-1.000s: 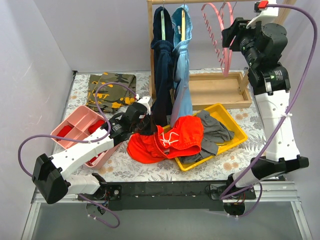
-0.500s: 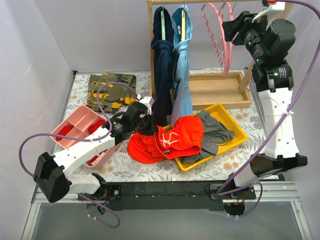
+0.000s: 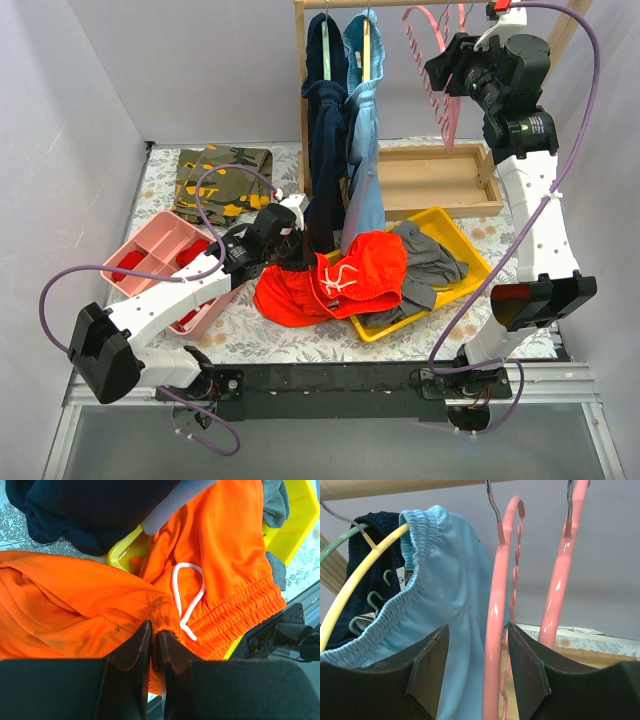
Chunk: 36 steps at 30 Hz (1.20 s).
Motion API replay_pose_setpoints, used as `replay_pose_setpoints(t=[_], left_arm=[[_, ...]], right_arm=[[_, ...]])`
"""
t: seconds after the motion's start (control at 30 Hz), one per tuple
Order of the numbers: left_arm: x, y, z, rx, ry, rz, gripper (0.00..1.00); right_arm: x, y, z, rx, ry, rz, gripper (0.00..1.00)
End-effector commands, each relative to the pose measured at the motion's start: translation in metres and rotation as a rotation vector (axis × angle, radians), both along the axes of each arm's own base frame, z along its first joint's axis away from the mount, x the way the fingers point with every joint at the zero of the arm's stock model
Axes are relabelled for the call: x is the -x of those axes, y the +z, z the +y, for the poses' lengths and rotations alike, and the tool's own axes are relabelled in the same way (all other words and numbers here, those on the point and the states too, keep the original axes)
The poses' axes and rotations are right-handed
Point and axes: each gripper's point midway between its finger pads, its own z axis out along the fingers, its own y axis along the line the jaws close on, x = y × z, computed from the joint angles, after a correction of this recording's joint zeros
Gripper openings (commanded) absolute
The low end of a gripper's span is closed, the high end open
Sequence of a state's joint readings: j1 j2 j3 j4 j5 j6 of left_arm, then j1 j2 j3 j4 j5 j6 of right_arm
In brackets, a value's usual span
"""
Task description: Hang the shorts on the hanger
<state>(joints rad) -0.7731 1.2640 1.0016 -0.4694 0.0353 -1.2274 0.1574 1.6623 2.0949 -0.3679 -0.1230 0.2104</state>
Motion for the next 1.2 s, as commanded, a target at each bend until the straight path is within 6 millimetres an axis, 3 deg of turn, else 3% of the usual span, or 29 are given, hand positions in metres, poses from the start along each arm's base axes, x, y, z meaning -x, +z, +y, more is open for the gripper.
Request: replay_pose_setpoints(t=[0.0,0.33,0.47,0.67,0.7,0.93,1.17], left_arm=[[0.001,0.01,0.0,0.029,-0.013,-0.021,0.09],[0.0,0.011,-0.004,0.037,-0.024,-0.017,0.09],[0.001,0.008,-0.006,0.036,-0.029,-0.009,0.09],[-0.001,0.007,-0.007,0.037,-0.028,-0.008,0.09],[-0.001,0.008,-0.007,0.038,-0.027,-0.007,0.09],[-0.001,0.005,-0.007,0.033,-0.027,-0.002,0.09],[-0.001,0.005,-0.007,0.032,-0.025,-0.004,0.09]], right_arm=[[0.01,0.026,-0.01,0.021,-0.033,-0.065,0.58],[0.009,-0.014,-0.023,0.081,-0.101,0.06,0.54],[0.017,-0.016,-0.035,0.088,-0.167,0.058,0.45],[0.015,-0.023,-0.044,0.127,-0.212,0.07,0.42],[0.015,-0.025,-0.047,0.131,-0.227,0.077,0.4],[0.017,-0.024,-0.06,0.15,-0.291,0.064,0.02],[0.021,-0.019,-0.087,0.189,-0.428,0.059,0.01]])
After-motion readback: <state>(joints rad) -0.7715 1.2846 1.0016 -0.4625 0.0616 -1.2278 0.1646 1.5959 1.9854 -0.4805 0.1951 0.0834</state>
